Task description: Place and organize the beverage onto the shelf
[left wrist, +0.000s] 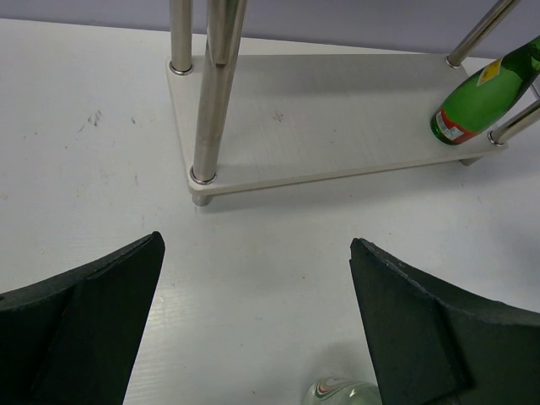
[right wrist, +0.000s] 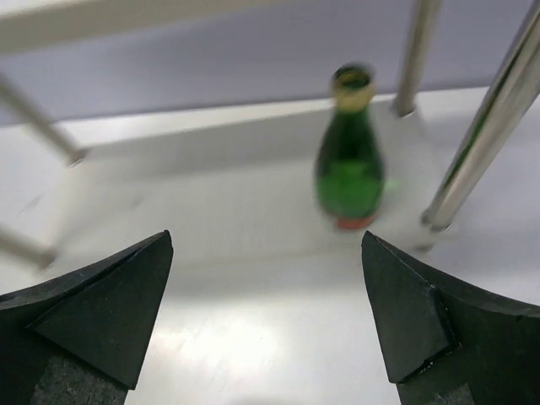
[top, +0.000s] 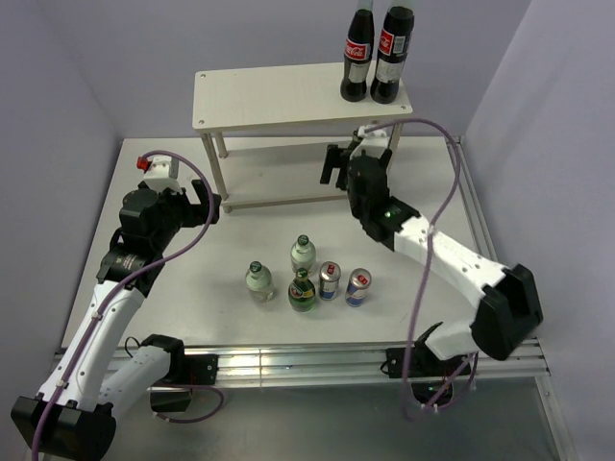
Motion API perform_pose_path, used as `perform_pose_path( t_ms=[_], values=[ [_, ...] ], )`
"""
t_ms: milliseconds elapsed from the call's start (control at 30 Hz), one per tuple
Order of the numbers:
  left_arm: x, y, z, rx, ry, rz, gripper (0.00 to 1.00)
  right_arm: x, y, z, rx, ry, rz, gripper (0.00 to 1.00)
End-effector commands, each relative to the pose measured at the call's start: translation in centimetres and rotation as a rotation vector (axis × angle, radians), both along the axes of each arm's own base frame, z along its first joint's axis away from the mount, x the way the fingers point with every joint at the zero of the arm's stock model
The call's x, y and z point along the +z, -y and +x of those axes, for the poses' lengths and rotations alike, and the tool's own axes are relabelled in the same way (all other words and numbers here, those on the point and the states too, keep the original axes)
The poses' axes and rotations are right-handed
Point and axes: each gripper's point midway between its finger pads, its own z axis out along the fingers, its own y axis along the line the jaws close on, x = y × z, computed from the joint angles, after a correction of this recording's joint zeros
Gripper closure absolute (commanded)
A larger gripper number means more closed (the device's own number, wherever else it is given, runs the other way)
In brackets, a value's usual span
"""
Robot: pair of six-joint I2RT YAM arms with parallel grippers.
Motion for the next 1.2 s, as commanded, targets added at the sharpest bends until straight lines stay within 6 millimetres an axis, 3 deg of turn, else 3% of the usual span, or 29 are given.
perform_pose_path(
  t_ms=[0, 33, 67, 167, 200, 333, 433, 800, 1167],
  values=[
    [1.4, 0.0, 0.2, -0.002, 0.056, 0.003, 0.01, 0.5, -1.7, -5.6, 0.058, 0.004, 0.028, 0.0],
    [1.4, 0.0, 0.1, -0.002, 0.056, 0.003, 0.01, 1.9, -1.5, -7.4, 0.064, 0.037, 0.067, 0.0],
    [1.3, 0.0, 0.2, -0.002, 0.053, 0.004, 0.01, 1.8, -3.4, -9.6, 0.14, 0.034, 0.087, 0.0],
    [1.3, 0.0, 0.2, -0.002, 0.052, 0.004, 0.01, 0.8, -4.6, -14.2, 0.248, 0.009, 0.152, 0.0],
    [1.3, 0.1, 0.2, -0.003, 0.051, 0.003, 0.01, 0.0, -5.5, -16.5, 0.311, -0.01, 0.156, 0.0],
    [1.5, 0.0, 0.2, -0.002, 0.056, 0.003, 0.01, -1.6, -7.3, -21.1, 0.41, -0.051, 0.189, 0.02],
    [1.4, 0.0, 0.2, -0.002, 0.055, 0.003, 0.01, -2.9, -8.6, -23.3, 0.467, -0.08, 0.164, 0.03],
    [1.1, 0.0, 0.2, -0.002, 0.046, 0.007, 0.01, -7.8, -10.5, -25.4, 0.479, -0.174, 0.159, 0.04],
    [1.0, 0.0, 0.3, -0.002, 0.043, 0.006, 0.01, -9.0, -12.3, -24.7, 0.468, -0.166, 0.107, 0.09]
  ],
)
